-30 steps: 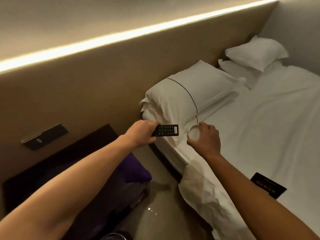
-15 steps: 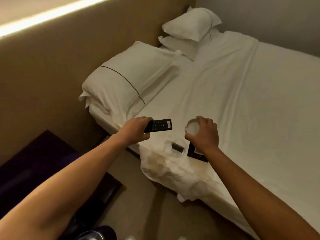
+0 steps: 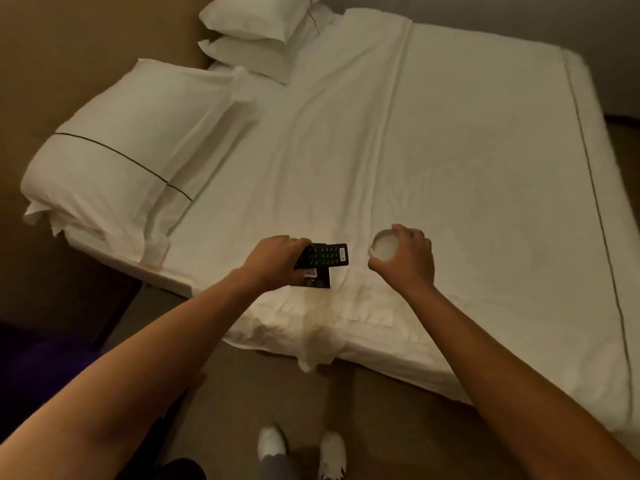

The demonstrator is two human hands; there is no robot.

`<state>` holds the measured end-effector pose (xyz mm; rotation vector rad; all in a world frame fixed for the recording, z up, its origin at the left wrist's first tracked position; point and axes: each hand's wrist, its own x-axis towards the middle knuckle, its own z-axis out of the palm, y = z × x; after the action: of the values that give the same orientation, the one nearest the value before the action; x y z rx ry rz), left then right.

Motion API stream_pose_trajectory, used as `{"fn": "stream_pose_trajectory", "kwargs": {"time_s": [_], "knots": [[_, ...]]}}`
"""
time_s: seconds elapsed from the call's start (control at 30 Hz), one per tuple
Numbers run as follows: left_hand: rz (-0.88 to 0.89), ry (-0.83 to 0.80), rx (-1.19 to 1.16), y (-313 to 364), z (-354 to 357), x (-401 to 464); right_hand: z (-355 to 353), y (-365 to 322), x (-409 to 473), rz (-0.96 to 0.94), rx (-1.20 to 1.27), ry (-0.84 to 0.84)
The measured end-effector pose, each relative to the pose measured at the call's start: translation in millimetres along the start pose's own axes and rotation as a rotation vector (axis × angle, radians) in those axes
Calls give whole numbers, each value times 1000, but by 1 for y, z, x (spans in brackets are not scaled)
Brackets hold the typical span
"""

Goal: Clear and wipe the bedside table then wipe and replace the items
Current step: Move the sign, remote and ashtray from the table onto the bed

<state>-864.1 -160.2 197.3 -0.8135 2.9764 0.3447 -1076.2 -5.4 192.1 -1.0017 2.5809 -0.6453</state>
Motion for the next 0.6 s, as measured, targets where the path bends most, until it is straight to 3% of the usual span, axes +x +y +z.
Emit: {"fn": "stream_pose_trajectory", "kwargs": {"time_s": [0.3,0.6], "knots": [[186,-89,-36,51,45,65,-11,78,1,218,6,22],[319,-227,-63,75,117,110,23,141,1,380,2,10]]}}
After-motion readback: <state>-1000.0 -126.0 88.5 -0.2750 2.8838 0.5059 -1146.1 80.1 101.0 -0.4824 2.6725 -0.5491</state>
